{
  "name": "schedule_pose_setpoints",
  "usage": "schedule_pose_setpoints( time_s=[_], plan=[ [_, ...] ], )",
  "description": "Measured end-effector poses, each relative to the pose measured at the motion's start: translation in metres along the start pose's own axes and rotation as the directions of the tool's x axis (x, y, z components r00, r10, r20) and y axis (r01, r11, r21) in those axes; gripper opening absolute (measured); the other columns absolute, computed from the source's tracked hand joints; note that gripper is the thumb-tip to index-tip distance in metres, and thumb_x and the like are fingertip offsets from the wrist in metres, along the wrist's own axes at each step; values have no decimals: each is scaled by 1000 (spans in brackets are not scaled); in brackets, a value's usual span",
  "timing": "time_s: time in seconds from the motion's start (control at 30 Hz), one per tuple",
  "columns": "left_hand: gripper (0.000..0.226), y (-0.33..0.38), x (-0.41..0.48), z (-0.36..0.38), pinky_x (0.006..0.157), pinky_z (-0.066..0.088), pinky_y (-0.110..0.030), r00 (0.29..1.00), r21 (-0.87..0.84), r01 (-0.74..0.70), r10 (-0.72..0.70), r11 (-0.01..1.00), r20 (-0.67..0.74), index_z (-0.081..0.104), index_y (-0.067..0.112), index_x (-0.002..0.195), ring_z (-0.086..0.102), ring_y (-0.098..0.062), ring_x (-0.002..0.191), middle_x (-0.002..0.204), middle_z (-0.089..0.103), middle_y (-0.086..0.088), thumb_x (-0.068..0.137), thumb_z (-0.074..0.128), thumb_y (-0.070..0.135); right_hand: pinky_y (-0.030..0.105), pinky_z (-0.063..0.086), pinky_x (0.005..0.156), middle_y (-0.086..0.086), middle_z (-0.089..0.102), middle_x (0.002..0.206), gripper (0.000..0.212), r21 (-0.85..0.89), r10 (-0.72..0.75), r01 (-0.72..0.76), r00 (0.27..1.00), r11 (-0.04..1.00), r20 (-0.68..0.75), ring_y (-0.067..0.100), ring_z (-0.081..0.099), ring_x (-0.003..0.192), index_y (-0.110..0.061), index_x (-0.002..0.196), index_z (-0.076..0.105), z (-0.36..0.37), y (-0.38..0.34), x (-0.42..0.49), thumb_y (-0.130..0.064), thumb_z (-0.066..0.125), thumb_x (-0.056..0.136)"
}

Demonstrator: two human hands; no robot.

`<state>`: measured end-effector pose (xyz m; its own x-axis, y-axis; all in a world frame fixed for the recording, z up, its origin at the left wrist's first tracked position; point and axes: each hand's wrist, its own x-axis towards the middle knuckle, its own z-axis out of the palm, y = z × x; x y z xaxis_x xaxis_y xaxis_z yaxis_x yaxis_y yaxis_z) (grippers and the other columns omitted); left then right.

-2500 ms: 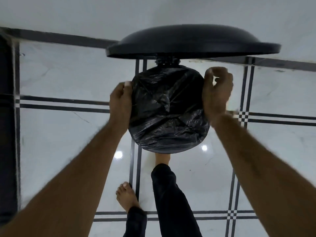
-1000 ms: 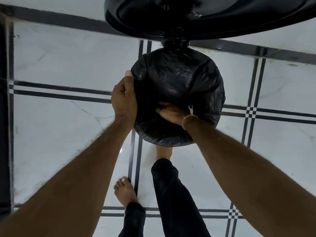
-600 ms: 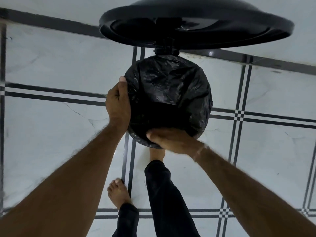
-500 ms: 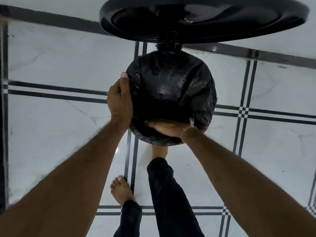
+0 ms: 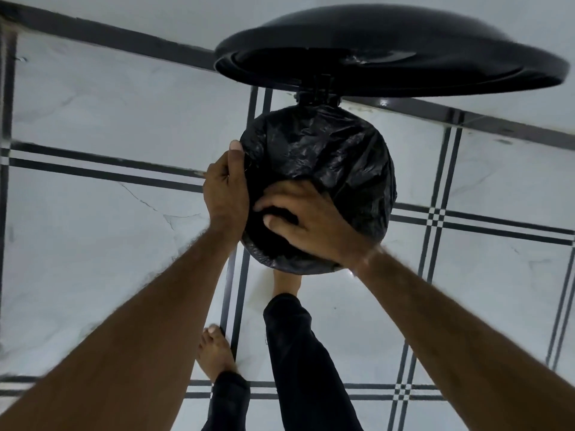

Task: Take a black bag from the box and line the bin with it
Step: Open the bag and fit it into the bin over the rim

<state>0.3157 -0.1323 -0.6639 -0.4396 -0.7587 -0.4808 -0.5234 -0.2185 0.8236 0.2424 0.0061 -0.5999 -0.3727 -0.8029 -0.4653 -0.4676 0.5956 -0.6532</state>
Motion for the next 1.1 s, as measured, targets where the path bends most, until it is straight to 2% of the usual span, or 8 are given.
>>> schedule_pose_setpoints(
  time_s=[0.2, 0.33, 0.47, 0.6, 0.7, 0.87, 1.0, 1.1],
  plan=[
    [59, 1, 1, -1, 63, 36, -34, 1000, -3, -15, 15, 1000, -19, 41, 9, 69, 41, -16, 66, 65, 40, -2, 104, 38, 57, 43, 44, 104, 5, 66, 137, 43, -297, 222, -209, 975, 932, 11, 32, 58, 129, -31, 133, 65, -11, 27, 111, -49, 46, 99],
    [62, 0, -1, 1, 62, 37, -35, 998, 20, -49, 49, 999, -29, 46, 3, 73, 44, -17, 65, 65, 44, -7, 105, 37, 55, 35, 27, 121, 5, 36, 166, 54, -263, 458, -406, 870, 875, 182, 31, 34, 151, -30, 155, 43, 0, 70, 113, -45, 47, 104],
    [61, -4, 2, -1, 66, 41, -35, 999, 46, -16, 17, 999, -35, 48, 10, 71, 49, -16, 71, 69, 48, -5, 104, 36, 60, 32, 43, 112, 9, 63, 144, 41, 13, 344, -345, 930, 939, -131, 28, 56, 134, -19, 142, 61, -15, 51, 83, -29, 50, 103],
    [60, 0, -1, 0, 64, 43, -32, 999, 44, -17, 18, 999, -36, 51, 12, 70, 51, -14, 69, 69, 51, -9, 104, 36, 59, 39, 49, 93, 2, 61, 136, 41, -170, 104, -224, 845, 960, -525, 29, 53, 125, -26, 137, 61, -25, 8, 2, -39, 49, 99],
    [59, -1, -1, 0, 71, 52, -37, 999, 72, 0, 4, 997, -45, 55, 17, 72, 59, -20, 77, 77, 60, -8, 102, 35, 63, 54, 47, 101, 8, 43, 152, 53, -62, 390, -462, 805, 885, -448, 40, 43, 135, -34, 152, 42, -24, 24, -7, -49, 43, 101],
    [62, -3, 2, -1, 74, 51, -43, 999, 66, 0, 3, 998, -45, 50, 14, 71, 55, -24, 77, 77, 56, -6, 100, 35, 68, 49, 38, 114, 14, 45, 157, 61, 268, 648, -598, 741, 756, -174, 42, 47, 139, -42, 161, 20, -13, 62, 47, -55, 37, 104],
    [63, -3, -1, 0, 68, 39, -34, 999, 57, -30, 32, 998, -43, 42, 9, 71, 43, -15, 70, 70, 45, -2, 102, 37, 63, 45, 32, 122, 12, 52, 154, 60, 435, 704, -620, 709, 653, -47, 37, 48, 141, -46, 159, 22, 4, 76, 69, -55, 41, 102],
    [64, -2, -1, -1, 66, 41, -34, 998, 51, -44, 46, 998, -42, 44, 5, 72, 45, -15, 68, 69, 46, -4, 103, 37, 61, 40, 38, 117, 10, 56, 148, 50, 485, 606, -456, 767, 746, -212, 31, 52, 136, -34, 154, 39, 3, 51, 39, -44, 44, 105]
  ],
)
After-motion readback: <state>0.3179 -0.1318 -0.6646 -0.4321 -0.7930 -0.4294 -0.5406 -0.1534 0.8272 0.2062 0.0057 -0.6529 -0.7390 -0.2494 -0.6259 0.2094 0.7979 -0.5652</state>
